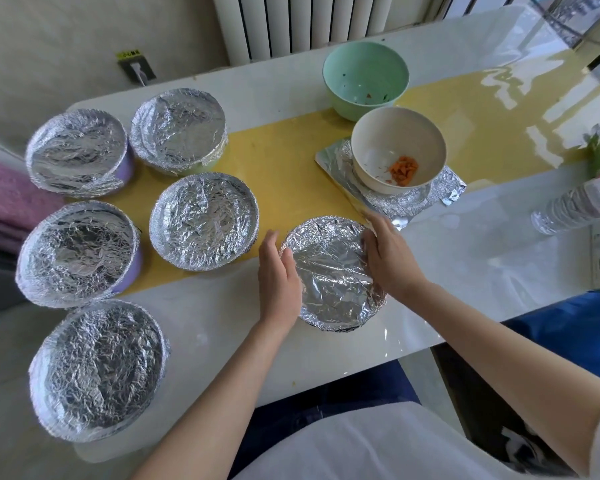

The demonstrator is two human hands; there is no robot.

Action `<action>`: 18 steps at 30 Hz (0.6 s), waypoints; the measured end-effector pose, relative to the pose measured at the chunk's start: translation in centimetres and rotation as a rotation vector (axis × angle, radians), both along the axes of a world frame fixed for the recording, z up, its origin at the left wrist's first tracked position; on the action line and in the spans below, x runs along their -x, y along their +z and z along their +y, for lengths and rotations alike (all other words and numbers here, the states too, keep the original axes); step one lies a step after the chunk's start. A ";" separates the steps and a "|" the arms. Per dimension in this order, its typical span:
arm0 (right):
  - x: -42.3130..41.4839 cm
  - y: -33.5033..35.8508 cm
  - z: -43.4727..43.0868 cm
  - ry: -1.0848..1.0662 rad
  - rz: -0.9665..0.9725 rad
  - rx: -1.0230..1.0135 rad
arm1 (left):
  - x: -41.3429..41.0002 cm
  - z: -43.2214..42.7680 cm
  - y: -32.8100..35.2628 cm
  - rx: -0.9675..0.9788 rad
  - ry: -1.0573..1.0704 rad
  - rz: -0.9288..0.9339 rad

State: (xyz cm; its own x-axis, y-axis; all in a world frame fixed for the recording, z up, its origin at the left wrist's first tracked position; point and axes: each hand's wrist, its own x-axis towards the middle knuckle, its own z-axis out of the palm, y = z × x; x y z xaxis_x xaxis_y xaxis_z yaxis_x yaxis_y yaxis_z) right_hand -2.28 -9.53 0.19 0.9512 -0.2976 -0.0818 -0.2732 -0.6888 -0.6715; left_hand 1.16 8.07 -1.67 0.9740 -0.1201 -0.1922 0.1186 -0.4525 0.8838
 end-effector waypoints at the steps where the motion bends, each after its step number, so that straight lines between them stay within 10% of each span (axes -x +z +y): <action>1: -0.7 0.5 0.0 0.064 -0.027 0.045 | 0.0 0.1 -0.1 -0.017 0.001 -0.016; 18: -7.2 2.1 0.5 0.528 0.350 0.321 | -0.6 -0.9 0.9 -0.233 -0.003 -0.175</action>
